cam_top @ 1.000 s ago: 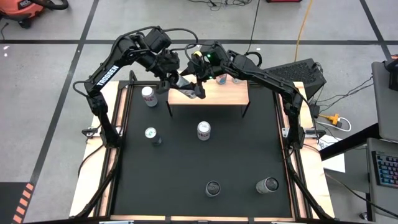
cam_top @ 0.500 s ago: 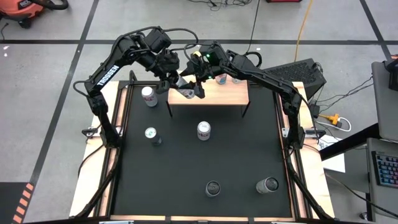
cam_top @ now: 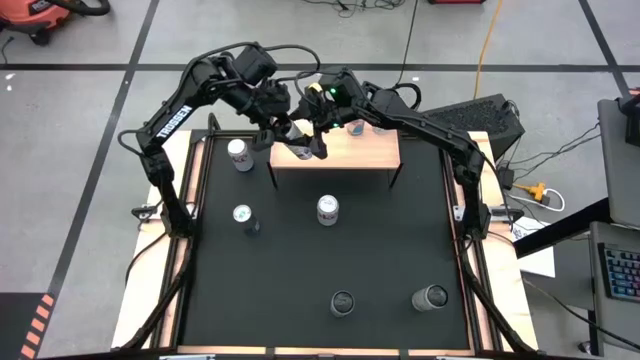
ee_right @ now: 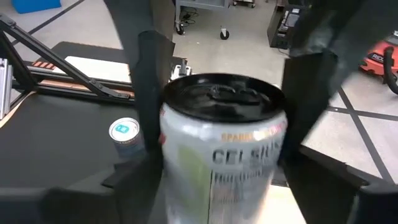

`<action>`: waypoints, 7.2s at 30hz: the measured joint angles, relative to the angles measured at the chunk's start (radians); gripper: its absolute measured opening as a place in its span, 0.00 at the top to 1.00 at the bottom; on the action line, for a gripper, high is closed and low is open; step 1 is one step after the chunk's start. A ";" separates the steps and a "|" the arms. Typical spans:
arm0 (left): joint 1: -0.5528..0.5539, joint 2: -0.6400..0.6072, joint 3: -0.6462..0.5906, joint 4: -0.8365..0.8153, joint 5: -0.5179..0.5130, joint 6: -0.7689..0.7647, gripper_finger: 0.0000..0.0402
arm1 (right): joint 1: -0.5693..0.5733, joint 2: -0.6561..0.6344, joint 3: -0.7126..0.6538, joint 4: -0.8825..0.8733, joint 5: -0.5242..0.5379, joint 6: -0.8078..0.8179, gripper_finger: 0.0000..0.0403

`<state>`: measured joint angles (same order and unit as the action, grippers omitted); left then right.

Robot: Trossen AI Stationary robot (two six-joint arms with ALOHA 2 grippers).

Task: Place canned beverage on shelf
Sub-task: Put the left white-yellow soda can on the shelf

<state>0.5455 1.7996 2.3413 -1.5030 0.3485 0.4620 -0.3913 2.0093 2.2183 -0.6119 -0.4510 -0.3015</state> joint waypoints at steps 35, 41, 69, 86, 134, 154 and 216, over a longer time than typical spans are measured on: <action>0.001 0.000 -0.005 0.000 -0.045 -0.008 0.35 | 0.000 0.000 -0.001 -0.032 0.013 -0.068 0.09; 0.002 0.000 -0.006 -0.004 -0.057 -0.008 0.35 | 0.001 -0.003 0.001 -0.037 0.111 -0.085 0.12; 0.002 0.000 -0.006 0.002 -0.058 -0.018 0.35 | 0.004 -0.003 0.001 -0.054 0.142 -0.060 0.52; -0.034 0.000 -0.006 0.013 -0.218 -0.006 0.35 | 0.005 -0.008 0.000 -0.049 0.169 -0.019 0.52; 0.008 0.000 -0.005 0.145 -0.226 -0.172 0.07 | -0.016 -0.038 -0.001 -0.100 0.207 0.014 0.52; 0.008 0.000 -0.005 0.138 -0.249 -0.149 0.01 | -0.080 -0.041 -0.001 -0.186 0.238 0.106 0.52; 0.025 -0.132 -0.005 0.081 -0.233 -0.150 0.01 | -0.145 -0.077 -0.366 0.416 0.186 0.302 0.51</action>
<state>0.5701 1.6673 2.3360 -1.4223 0.1158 0.3119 -0.5367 1.9320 1.8528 -0.1961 -0.2649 0.0008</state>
